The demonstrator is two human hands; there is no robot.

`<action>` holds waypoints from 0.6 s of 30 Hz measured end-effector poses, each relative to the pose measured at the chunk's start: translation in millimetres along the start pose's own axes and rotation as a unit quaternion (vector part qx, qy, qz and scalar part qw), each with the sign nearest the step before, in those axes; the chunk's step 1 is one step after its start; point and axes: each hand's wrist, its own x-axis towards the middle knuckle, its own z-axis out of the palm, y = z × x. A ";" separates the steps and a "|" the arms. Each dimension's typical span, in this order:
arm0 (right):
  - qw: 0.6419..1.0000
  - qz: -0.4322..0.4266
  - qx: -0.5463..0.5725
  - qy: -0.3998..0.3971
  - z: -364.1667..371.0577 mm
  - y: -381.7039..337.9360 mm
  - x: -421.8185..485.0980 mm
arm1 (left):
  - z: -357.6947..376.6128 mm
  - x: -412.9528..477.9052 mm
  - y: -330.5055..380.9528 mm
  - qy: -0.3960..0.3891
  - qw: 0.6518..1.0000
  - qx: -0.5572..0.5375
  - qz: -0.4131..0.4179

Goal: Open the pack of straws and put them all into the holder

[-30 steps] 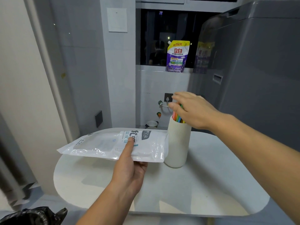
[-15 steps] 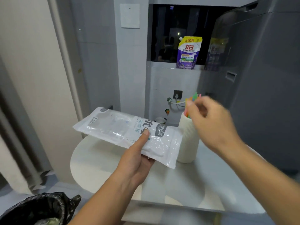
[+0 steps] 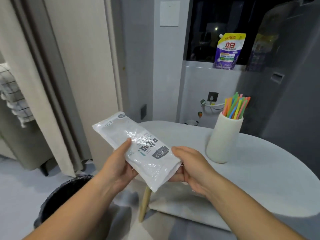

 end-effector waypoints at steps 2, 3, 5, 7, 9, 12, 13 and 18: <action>0.998 0.037 0.008 -0.054 23.3 12.5 -1.4 | -34.0 -9.6 -5.1 0.046 0.999 -0.020 -0.015; 0.996 0.051 0.009 -0.078 34.4 19.3 -2.2 | -51.4 -15.0 -9.3 0.067 0.997 -0.036 -0.024; 0.989 0.078 0.002 -0.125 58.4 37.4 -2.2 | -87.4 -25.9 -21.1 0.116 0.991 -0.059 -0.033; 0.985 0.097 -0.002 -0.142 73.4 55.1 -0.6 | -111.1 -32.9 -36.7 0.156 0.984 -0.073 -0.050; 0.980 0.127 -0.009 -0.156 94.1 75.9 4.7 | -136.1 -41.5 -46.3 0.209 0.974 -0.065 -0.061; 0.976 0.160 -0.027 -0.148 119.1 106.7 17.4 | -160.6 -52.5 -53.6 0.283 0.955 -0.033 -0.080; 0.975 0.164 -0.038 -0.145 126.1 116.8 23.0 | -168.8 -53.8 -56.1 0.301 0.949 -0.023 -0.088; 0.969 0.190 -0.092 -0.126 149.6 143.7 45.8 | -191.3 -53.0 -62.0 0.294 0.946 -0.005 -0.137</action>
